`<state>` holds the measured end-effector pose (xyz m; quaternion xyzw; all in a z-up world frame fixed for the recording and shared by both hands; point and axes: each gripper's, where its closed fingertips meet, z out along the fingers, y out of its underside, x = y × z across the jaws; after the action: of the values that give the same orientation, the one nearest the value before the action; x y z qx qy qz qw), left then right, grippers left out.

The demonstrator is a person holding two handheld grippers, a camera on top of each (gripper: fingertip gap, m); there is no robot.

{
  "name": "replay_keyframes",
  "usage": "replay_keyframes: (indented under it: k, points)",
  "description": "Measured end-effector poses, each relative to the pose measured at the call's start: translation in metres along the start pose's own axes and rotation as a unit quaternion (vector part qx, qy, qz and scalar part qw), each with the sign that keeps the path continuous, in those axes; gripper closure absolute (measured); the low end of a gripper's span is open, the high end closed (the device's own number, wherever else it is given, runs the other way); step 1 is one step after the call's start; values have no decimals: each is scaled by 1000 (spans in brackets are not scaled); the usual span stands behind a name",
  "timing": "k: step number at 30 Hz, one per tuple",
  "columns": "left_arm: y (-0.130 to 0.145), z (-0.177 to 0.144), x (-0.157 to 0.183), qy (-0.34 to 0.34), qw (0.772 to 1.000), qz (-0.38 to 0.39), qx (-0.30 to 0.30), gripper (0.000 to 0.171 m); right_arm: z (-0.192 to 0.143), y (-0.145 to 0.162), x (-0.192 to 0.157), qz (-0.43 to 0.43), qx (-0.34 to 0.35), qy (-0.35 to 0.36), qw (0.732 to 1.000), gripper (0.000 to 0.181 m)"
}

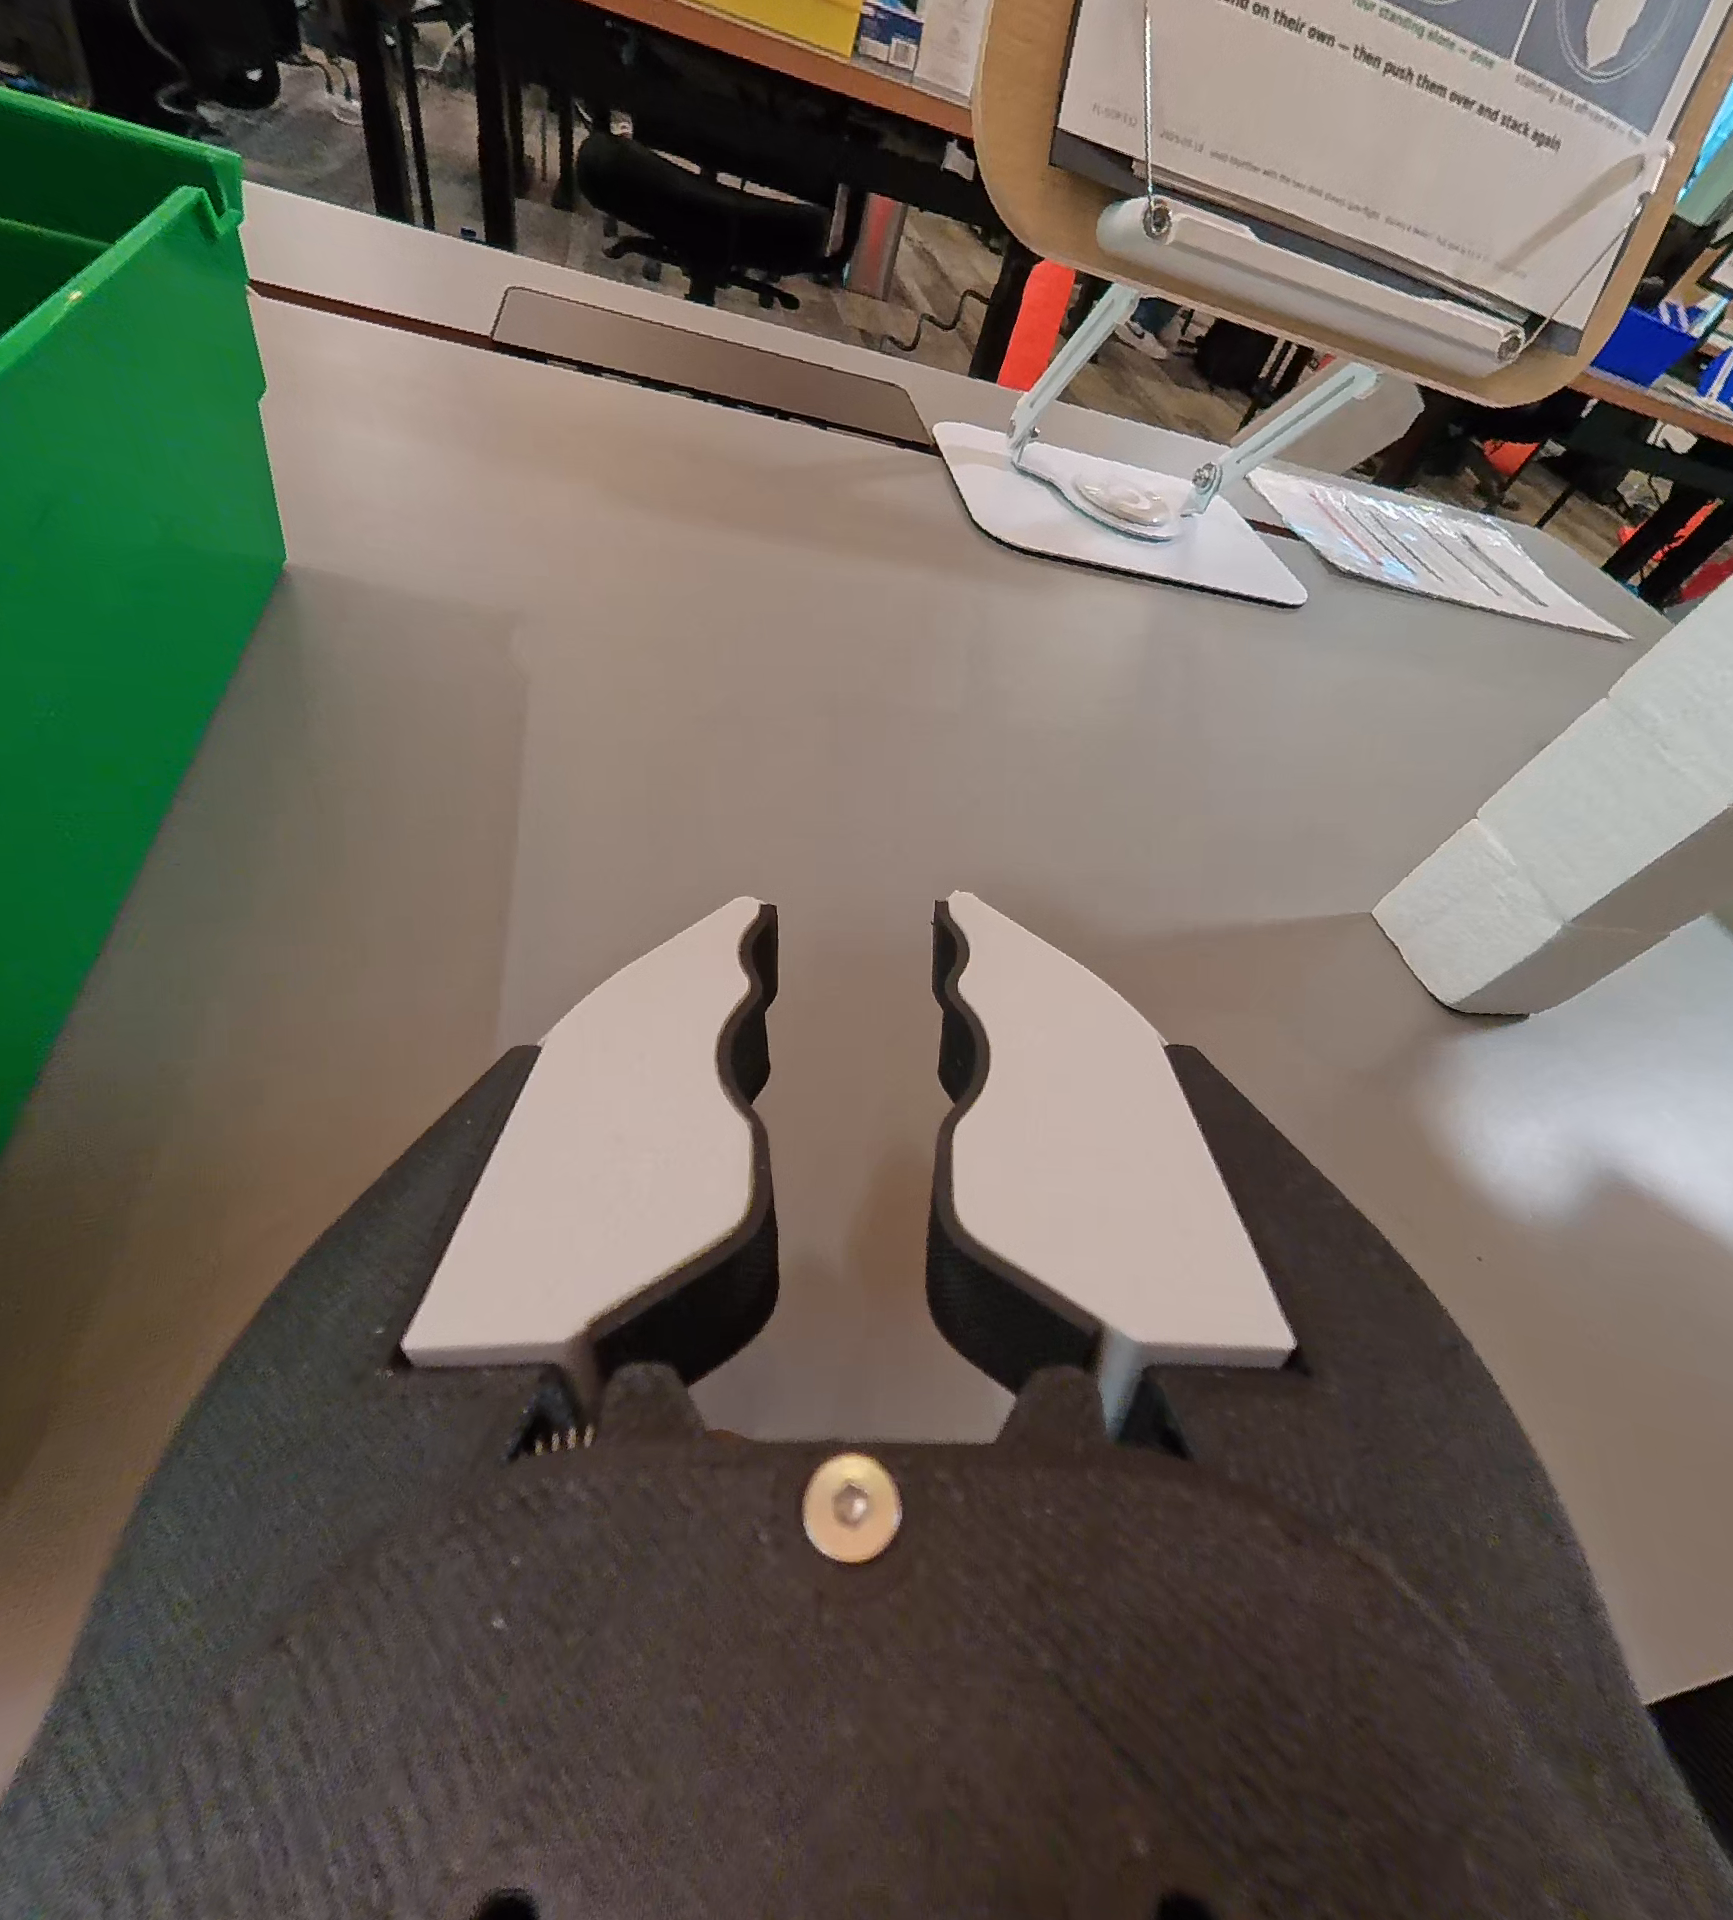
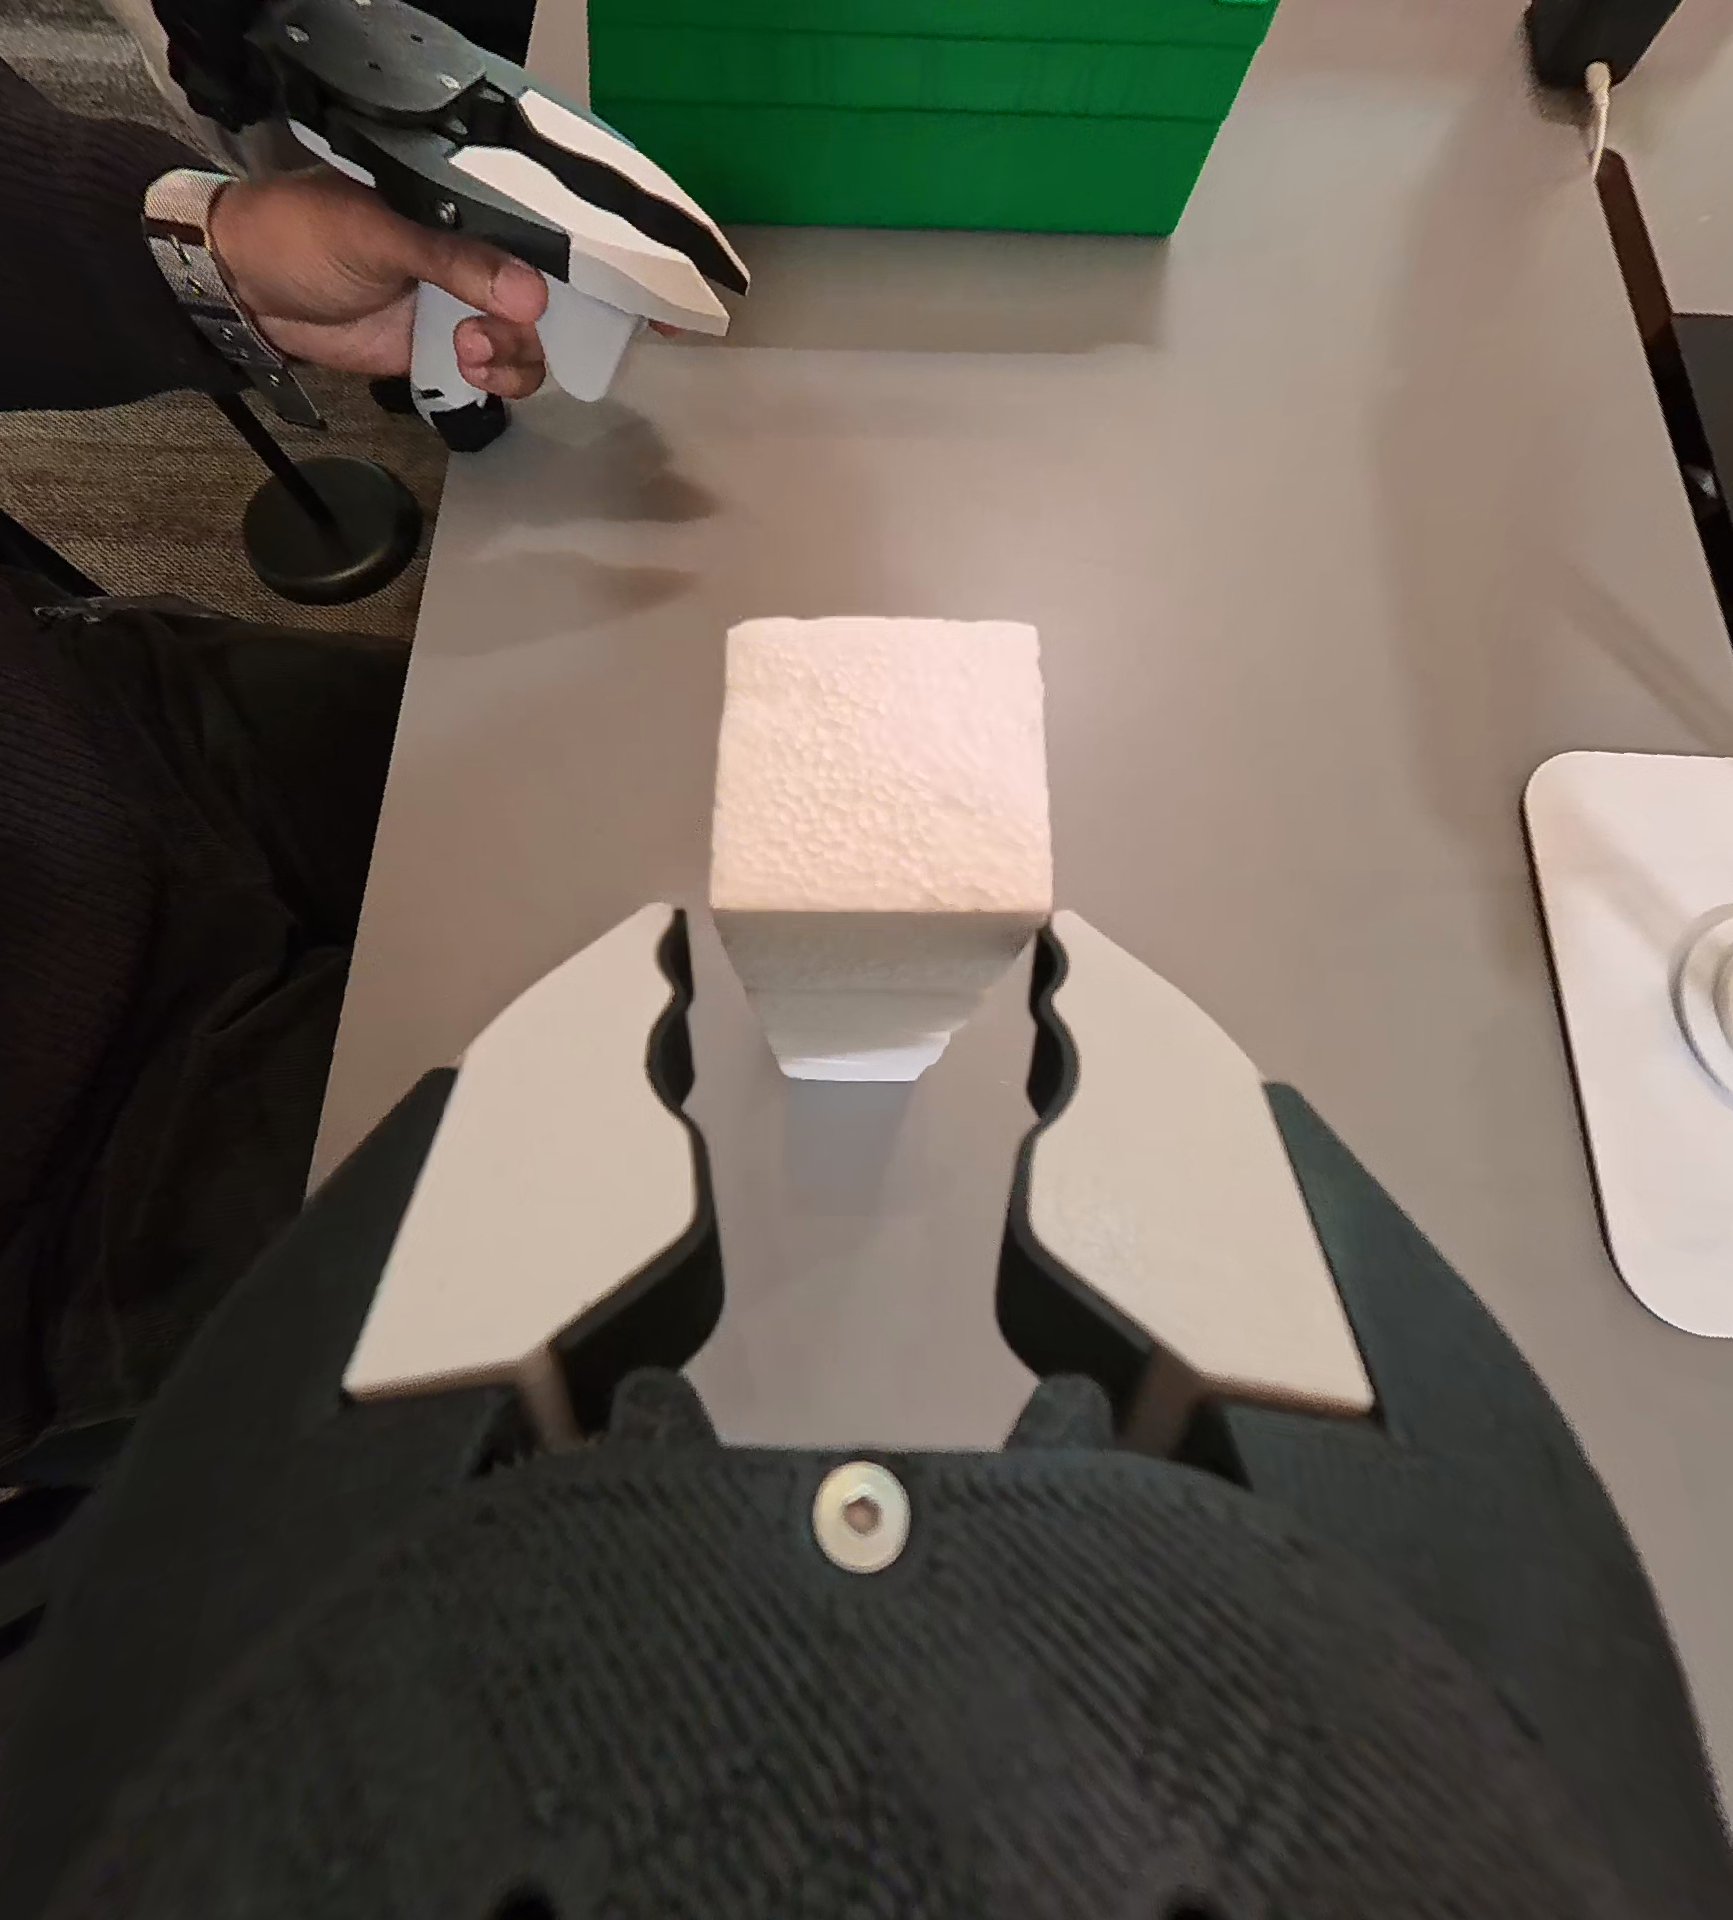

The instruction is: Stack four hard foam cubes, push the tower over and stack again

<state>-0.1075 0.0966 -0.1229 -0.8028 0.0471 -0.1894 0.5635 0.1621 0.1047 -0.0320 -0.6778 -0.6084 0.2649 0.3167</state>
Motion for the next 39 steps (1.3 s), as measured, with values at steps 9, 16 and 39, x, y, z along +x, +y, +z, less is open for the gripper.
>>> replay_keyframes:
  k: [9,16,39]
  points:
    - [0,0,0,1,1000,-2,1,142,-27,-20,1,28,76,26,996,106]
    - [0,0,1,1,1000,3,0,142,-75,-12,19,151,241,210,935,119]
    - [0,-1,20,7,997,75,7,142,8,160,6,493,-244,370,749,181]
